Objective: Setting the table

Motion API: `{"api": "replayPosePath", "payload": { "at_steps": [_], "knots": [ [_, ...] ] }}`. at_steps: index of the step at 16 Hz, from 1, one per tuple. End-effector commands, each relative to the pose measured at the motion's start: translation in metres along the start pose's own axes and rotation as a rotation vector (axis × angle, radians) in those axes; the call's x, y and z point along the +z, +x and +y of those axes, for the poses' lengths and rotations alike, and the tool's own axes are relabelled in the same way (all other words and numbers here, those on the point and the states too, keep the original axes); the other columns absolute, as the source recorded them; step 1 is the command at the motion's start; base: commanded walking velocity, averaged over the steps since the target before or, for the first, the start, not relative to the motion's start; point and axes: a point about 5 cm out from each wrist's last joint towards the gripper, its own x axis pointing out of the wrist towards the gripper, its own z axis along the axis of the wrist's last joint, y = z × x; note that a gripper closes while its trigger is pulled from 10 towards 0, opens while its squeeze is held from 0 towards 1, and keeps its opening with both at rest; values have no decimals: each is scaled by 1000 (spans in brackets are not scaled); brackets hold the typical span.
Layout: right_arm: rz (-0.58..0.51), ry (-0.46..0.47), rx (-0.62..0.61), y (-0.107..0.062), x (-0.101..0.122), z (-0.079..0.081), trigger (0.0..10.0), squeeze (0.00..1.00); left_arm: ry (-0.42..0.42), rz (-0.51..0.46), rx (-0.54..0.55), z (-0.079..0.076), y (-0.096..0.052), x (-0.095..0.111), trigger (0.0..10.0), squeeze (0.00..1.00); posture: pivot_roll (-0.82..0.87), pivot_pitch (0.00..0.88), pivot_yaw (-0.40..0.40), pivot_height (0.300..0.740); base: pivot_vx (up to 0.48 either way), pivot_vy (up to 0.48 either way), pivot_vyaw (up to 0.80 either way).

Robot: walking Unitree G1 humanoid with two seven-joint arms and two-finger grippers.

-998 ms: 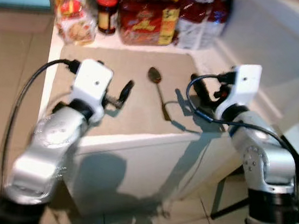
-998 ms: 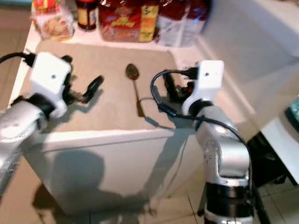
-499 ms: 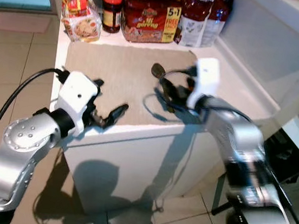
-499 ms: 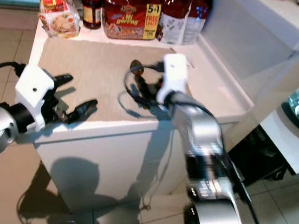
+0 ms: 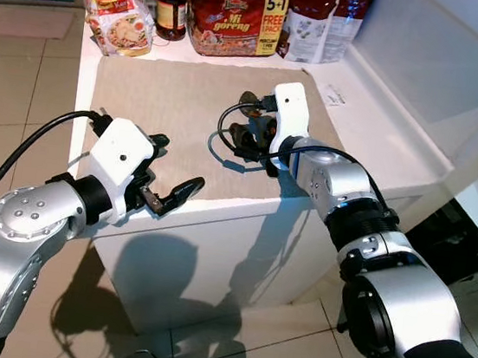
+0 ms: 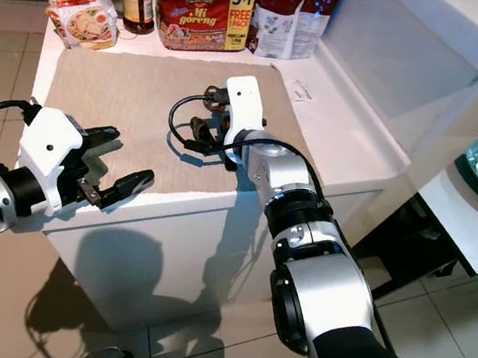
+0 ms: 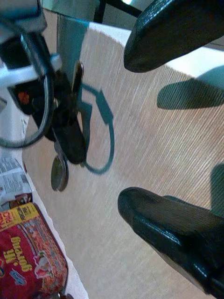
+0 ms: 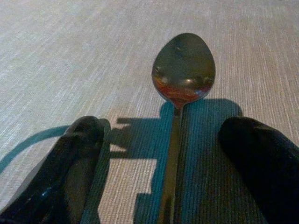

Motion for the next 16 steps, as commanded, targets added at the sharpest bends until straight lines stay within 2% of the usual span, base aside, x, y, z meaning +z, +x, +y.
{"api": "replayPosePath", "payload": {
  "at_steps": [1,2,3,4,10,16],
  "knots": [
    [-16,-6,-9,1,7,-3,9098,0,-6,-6,-33,-5,-4,3,10000,0,68,98,-107,740,0,0,0],
    [-21,-19,-2,1,9,-2,9098,0,-6,-5,-33,-5,-4,3,10000,0,69,98,-107,740,0,0,0],
    [-27,-35,2,1,12,-2,2627,0,-1,-3,-31,-4,-4,3,10000,0,68,95,-105,740,0,0,0],
    [-26,-49,-6,1,12,-4,0,0,1,-5,-31,-3,-3,4,10000,0,67,94,-104,740,0,0,0],
    [-29,-48,-19,0,12,-11,0,0,7,-11,-39,-2,0,6,10000,0,63,82,-97,740,0,0,0],
    [4,64,-17,-1,4,-15,0,0,14,-4,-64,-5,2,5,10000,0,65,77,-92,740,0,0,0]
  ]
}}
